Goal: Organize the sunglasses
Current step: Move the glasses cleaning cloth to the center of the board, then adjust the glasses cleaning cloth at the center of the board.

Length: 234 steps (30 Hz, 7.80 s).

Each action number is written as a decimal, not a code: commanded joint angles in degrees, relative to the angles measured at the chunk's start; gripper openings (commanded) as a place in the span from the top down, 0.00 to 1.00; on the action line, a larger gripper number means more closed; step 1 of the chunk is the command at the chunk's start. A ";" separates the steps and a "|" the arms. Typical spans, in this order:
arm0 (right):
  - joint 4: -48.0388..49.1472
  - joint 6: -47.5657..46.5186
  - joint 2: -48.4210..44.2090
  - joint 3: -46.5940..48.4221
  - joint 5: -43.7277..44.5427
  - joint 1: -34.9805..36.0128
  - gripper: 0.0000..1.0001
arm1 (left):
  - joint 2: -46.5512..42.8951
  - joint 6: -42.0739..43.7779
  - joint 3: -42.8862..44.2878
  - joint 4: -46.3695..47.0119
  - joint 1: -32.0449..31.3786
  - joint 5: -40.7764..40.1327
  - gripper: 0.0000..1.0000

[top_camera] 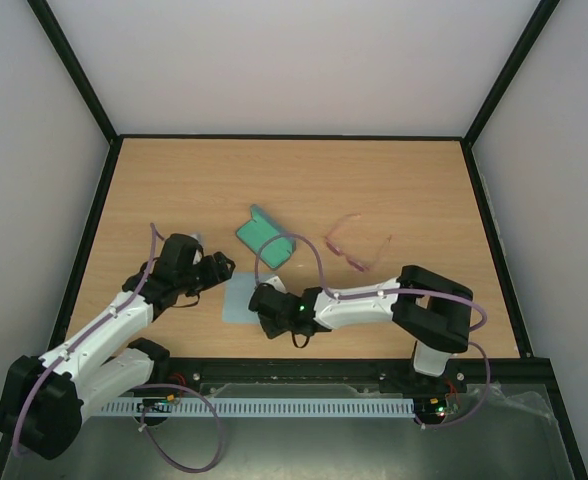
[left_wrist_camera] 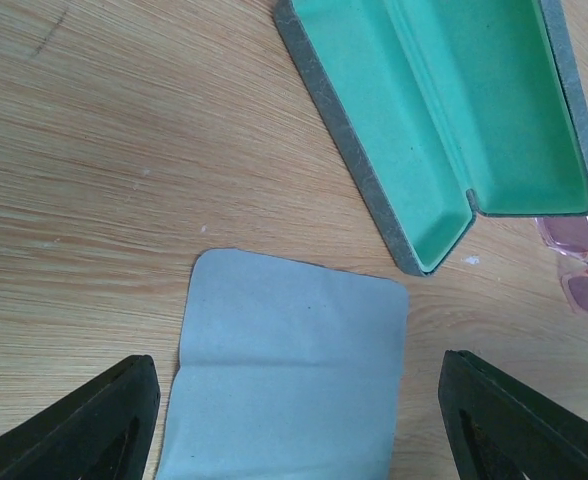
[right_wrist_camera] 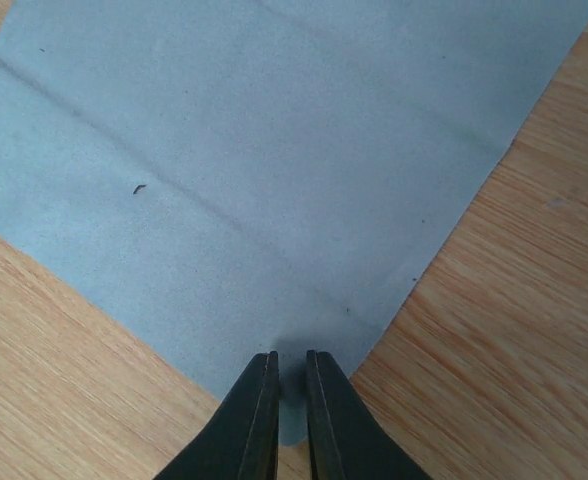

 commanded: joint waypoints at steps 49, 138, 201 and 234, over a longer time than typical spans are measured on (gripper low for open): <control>-6.50 -3.17 -7.02 -0.81 -14.00 -20.89 0.81 | 24.50 4.92 4.77 11.70 -7.44 6.82 0.62; -12.42 -7.41 -7.28 1.06 -3.80 -14.15 0.99 | 16.67 1.20 2.70 2.74 -18.76 -8.71 0.98; -14.83 -10.75 -6.54 5.36 4.38 -14.00 0.99 | 19.24 1.50 7.15 3.10 -21.23 -13.69 0.97; -21.93 -12.45 -17.92 9.50 3.57 -15.49 0.99 | 7.85 3.47 14.93 -6.61 -19.47 -13.18 0.95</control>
